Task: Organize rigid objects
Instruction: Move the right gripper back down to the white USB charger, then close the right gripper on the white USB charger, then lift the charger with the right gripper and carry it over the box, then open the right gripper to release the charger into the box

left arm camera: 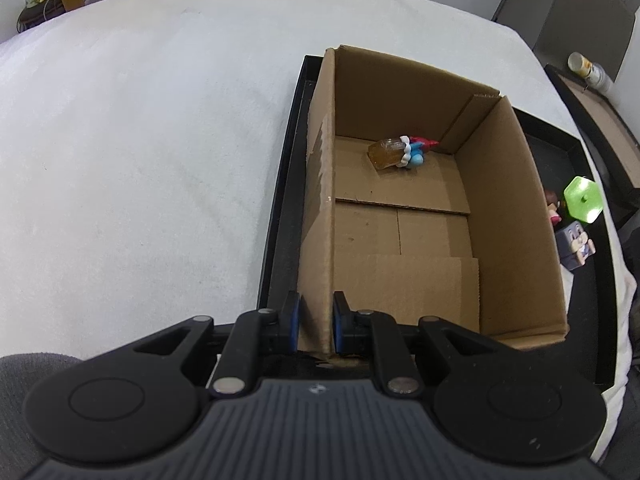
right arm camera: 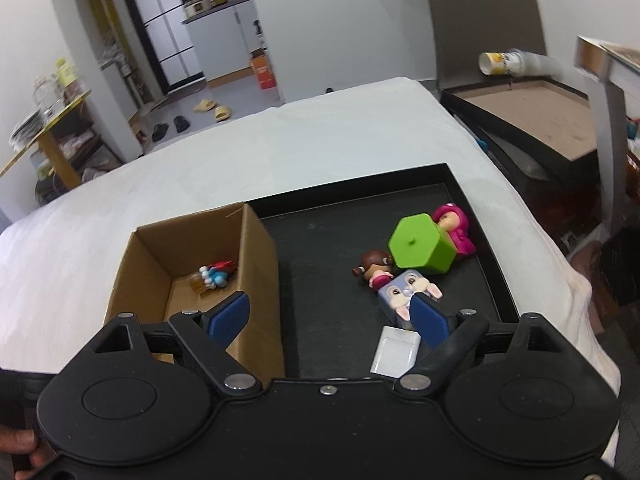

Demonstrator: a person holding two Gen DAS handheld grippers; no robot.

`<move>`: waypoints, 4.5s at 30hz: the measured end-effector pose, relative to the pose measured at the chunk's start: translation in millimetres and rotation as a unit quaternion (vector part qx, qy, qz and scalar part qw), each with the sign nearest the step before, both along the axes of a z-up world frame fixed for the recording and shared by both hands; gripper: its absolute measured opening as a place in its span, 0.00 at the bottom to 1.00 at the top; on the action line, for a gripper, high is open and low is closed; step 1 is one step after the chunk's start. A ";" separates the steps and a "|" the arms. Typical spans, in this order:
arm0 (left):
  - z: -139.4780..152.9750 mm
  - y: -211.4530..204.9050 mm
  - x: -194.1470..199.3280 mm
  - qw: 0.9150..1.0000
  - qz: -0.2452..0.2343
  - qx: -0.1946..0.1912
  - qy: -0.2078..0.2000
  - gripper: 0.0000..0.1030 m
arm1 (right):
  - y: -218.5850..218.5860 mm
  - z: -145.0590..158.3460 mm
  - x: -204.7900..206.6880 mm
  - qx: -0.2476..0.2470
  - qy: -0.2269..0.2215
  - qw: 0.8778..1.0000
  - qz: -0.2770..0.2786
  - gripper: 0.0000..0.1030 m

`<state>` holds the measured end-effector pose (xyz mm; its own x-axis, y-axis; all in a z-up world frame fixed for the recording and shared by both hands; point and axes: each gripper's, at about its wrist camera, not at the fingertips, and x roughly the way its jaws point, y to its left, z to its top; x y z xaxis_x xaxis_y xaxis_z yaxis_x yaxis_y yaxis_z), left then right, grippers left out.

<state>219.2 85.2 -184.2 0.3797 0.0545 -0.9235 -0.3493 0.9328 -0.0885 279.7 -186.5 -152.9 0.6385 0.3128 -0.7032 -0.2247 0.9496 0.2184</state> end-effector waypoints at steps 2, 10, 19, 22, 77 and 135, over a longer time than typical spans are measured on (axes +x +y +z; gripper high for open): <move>-2.4 -0.2 1.9 1.000 0.005 -0.002 0.004 0.15 | -3.4 -4.1 -0.8 0.004 0.000 1.000 -0.010 0.85; -11.1 -8.5 8.9 1.000 -0.001 0.018 0.019 0.13 | -17.5 -32.8 1.4 0.020 -0.003 0.998 -0.064 0.83; -12.8 -9.6 14.9 0.999 -0.016 0.031 0.037 0.10 | -20.5 -74.3 3.3 0.023 0.021 0.996 -0.084 0.67; -12.1 -11.6 18.1 0.998 -0.014 0.037 0.039 0.09 | -19.4 -91.1 2.5 0.020 0.034 0.995 -0.089 0.64; -6.7 -13.0 18.5 0.998 -0.028 0.040 0.040 0.10 | 16.5 -36.0 -6.9 -0.065 0.013 0.995 -0.072 0.35; -4.9 18.8 16.3 0.998 -0.016 -0.056 0.026 0.13 | 169.4 -4.9 34.7 0.022 -0.007 0.982 0.188 0.43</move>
<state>235.5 104.0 -189.1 0.3310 -0.0609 -0.9417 -0.3265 0.9289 -0.1749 314.4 -17.1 -157.8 0.4811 0.5583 -0.6759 -0.5613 0.7884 0.2517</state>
